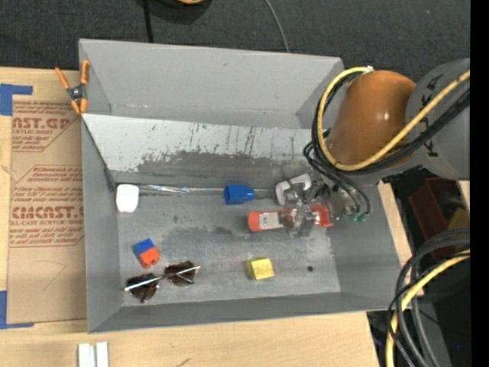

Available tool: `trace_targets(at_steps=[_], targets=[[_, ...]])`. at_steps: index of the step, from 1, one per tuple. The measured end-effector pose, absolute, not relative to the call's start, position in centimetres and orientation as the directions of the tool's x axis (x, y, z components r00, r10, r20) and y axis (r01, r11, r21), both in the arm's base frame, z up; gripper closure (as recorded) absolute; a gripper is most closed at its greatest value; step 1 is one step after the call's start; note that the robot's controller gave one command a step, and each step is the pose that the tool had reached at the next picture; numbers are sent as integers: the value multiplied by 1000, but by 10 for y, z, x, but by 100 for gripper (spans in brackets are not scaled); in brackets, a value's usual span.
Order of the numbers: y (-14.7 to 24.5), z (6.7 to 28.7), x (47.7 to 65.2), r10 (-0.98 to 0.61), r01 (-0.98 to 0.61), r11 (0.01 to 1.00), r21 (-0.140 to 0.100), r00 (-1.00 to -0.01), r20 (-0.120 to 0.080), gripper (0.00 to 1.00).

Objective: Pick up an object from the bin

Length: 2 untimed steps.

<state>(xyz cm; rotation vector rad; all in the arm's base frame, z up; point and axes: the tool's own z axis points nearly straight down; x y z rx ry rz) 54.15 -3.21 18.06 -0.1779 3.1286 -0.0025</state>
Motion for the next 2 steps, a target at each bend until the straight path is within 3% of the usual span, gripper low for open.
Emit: trace_targets(at_steps=[1,2], targets=[[-32,181,541,-114,-114,994,-2,-993,-8,100],[-34,233,540,-121,-120,993,-1,-993,-3,100]])
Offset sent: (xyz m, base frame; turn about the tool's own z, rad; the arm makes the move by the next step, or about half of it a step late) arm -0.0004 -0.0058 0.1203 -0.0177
